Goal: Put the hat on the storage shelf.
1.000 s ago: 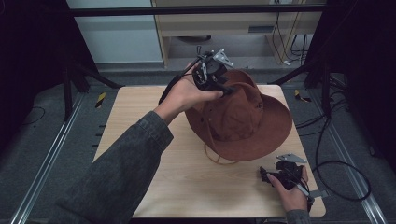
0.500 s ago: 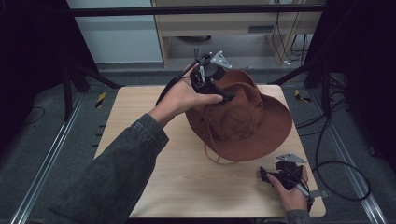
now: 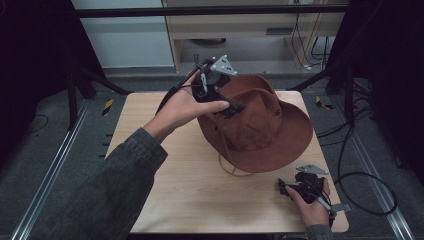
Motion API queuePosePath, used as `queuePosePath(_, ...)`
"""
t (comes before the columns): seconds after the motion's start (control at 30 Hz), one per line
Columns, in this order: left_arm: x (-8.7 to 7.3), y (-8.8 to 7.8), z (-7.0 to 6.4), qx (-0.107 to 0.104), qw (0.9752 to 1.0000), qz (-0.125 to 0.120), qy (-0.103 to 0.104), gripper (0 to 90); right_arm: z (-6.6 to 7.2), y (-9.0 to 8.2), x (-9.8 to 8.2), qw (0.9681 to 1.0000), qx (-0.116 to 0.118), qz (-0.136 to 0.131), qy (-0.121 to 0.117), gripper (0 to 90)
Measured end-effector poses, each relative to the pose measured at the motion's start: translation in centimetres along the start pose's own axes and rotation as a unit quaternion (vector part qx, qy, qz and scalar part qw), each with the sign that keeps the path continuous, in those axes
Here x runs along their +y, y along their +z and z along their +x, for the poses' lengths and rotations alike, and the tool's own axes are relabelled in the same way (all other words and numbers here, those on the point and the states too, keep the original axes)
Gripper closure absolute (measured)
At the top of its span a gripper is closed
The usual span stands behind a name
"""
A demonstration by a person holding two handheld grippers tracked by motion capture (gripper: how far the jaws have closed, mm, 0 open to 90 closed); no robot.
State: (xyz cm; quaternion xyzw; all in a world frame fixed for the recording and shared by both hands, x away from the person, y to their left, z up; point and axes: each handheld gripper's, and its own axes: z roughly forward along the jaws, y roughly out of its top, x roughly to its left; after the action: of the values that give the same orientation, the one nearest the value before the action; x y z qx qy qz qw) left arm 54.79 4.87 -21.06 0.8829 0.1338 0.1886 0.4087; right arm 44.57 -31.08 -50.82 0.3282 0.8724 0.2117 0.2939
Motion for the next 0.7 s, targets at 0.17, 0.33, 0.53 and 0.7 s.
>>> queuePosePath(0.17,-1.3,-2.2,0.4,0.008,0.9998,-0.014,-0.009,4.6,0.0,0.0,0.0,1.0000,0.000,0.000,0.000,0.5)
queuePosePath(0.33,-2.7,-4.4,0.7,0.018,0.9995,-0.022,-0.016,4.4,0.0,0.0,0.0,1.0000,0.000,0.000,0.000,0.5)
queuePosePath(0.53,-5.1,-6.9,1.1,0.034,0.9986,-0.030,-0.029,4.4,0.0,0.0,0.0,1.0000,0.000,0.000,0.000,0.5)
queuePosePath(0.7,-7.7,-8.6,1.5,0.047,0.9971,-0.039,-0.046,4.4,0.0,0.0,0.0,1.0000,-0.001,0.001,0.000,0.5)
